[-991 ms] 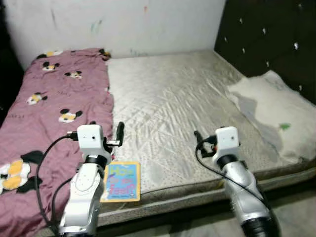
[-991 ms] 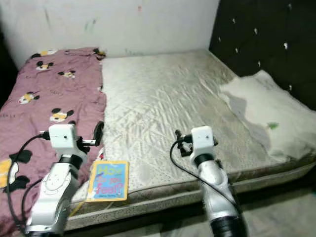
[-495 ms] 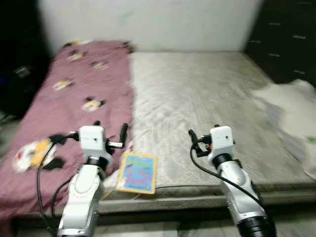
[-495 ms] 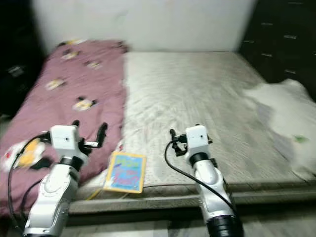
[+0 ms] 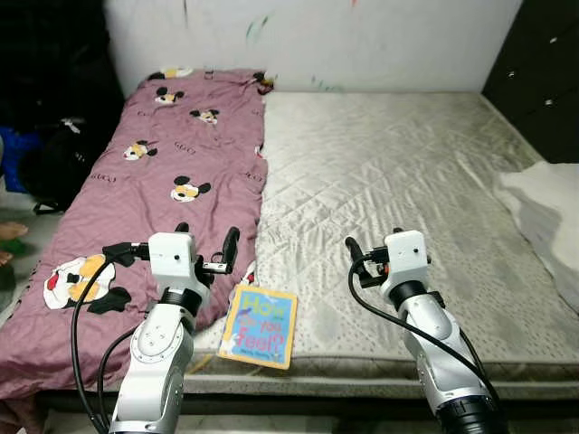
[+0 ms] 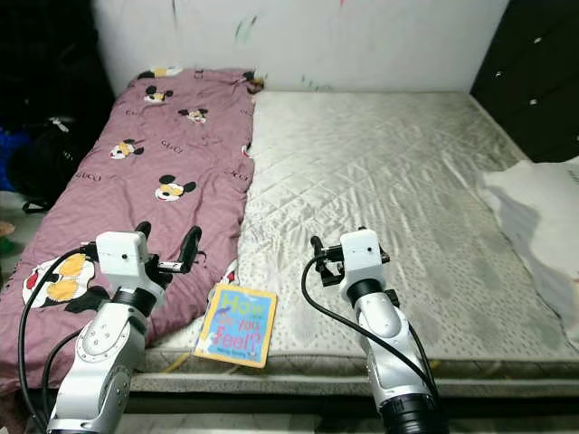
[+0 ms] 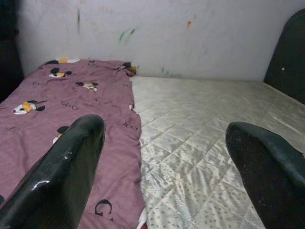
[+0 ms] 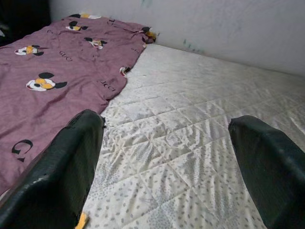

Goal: Clean up the room

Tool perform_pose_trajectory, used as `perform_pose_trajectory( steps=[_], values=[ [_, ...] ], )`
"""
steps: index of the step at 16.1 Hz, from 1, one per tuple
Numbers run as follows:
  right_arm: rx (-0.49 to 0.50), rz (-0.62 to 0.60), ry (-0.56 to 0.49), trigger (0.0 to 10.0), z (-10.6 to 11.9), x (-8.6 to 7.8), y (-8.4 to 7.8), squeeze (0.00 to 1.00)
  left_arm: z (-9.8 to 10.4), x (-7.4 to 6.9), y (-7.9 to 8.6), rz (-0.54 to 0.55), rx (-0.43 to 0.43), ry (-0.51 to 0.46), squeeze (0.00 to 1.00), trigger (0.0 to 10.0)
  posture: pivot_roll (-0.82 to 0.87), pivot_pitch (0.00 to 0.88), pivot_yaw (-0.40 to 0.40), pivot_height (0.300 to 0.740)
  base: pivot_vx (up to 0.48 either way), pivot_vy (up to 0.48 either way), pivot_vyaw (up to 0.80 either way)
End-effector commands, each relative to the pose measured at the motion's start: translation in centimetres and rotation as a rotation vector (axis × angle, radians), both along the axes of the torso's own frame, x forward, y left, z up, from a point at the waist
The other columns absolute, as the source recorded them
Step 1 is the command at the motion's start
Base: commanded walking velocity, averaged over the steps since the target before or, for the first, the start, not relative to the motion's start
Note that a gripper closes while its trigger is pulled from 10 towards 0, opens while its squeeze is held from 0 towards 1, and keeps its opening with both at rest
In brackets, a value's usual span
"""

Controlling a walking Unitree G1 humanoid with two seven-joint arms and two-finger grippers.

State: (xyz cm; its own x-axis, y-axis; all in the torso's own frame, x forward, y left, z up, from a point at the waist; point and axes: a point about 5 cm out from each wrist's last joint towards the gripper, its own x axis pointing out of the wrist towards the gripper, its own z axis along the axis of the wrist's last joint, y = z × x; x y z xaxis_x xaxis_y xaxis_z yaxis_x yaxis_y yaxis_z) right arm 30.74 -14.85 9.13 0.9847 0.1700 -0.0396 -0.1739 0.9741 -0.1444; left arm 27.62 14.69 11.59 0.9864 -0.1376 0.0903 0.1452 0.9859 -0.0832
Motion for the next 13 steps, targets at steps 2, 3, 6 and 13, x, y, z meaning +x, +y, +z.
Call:
perform_pose_trajectory(
  steps=[2,3,6,13],
  values=[
    [-0.001,0.002,-0.014,10.0,0.24,0.13,0.18,0.0,0.35,0.15,0.19,0.0,0.013,-0.013,0.0,10.0,-0.03,0.0,0.0,0.74,0.287,0.0,0.0],
    [0.0,0.002,-0.014,10.0,0.24,0.13,0.19,0.0,0.33,0.17,0.2,0.004,0.012,-0.009,0.0,10.0,-0.03,0.0,0.0,0.74,0.247,0.0,0.0],
    [-0.002,0.006,-0.016,10.0,0.25,0.23,0.32,0.0,0.25,0.32,0.26,0.036,0.007,0.001,0.0,10.0,-0.02,0.0,-0.004,0.74,0.0,0.0,0.0],
    [0.019,-0.007,0.007,10.0,-0.12,0.26,0.15,0.0,0.14,0.46,0.29,0.043,-0.012,0.011,0.0,10.0,-0.03,0.0,-0.001,0.74,0.0,0.195,0.0]
  ],
)
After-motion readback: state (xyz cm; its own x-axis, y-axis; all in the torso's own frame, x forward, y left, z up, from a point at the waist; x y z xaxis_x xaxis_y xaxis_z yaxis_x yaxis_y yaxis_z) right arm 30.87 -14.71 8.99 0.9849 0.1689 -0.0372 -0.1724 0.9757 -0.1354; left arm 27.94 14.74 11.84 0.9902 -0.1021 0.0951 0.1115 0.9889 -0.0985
